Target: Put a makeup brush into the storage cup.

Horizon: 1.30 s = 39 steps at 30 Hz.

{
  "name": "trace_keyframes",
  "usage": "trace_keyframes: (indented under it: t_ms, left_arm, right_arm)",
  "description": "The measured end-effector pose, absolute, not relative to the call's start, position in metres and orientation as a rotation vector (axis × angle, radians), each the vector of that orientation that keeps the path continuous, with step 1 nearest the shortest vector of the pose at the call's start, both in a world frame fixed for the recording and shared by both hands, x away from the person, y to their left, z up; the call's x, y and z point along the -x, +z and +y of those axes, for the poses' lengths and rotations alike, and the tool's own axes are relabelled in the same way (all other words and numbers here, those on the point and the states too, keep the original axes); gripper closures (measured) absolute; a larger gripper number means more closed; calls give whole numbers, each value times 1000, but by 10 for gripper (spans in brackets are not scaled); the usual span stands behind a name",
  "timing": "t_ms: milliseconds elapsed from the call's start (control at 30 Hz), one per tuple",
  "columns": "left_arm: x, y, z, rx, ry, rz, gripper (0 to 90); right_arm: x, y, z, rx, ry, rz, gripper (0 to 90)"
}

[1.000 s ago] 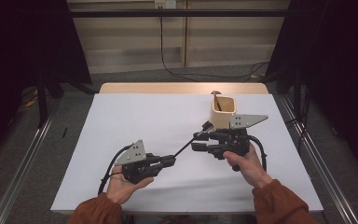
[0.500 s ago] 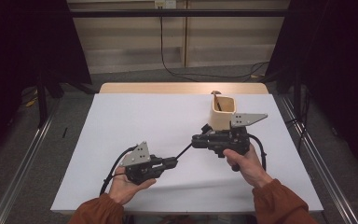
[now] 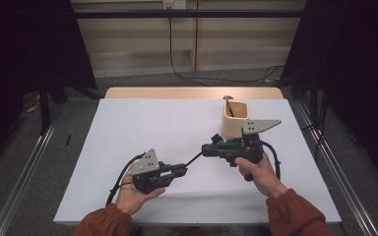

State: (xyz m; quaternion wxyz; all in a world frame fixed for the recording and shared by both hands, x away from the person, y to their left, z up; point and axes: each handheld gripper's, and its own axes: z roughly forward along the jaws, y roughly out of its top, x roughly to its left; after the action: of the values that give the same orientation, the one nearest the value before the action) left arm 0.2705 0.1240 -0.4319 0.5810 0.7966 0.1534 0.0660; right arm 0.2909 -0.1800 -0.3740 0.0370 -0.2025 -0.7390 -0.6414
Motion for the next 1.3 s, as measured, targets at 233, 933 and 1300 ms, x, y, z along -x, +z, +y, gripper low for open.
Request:
trace_keyframes:
  t_ms: [233, 933, 1300]
  left_arm:
    - [-270, -431, 124, -1861, 155, 381, 697]
    - [-272, -422, 138, -1814, 213, 527, 211]
    - [-271, -417, 145, -1799, 226, 577, 35]
  right_arm:
    - [-291, -373, -180, 621, -1966, -2277, 851]
    - [-290, -371, -187, 656, -1957, -2309, 851]
    - [-289, -370, -192, 679, -1948, -2329, 852]
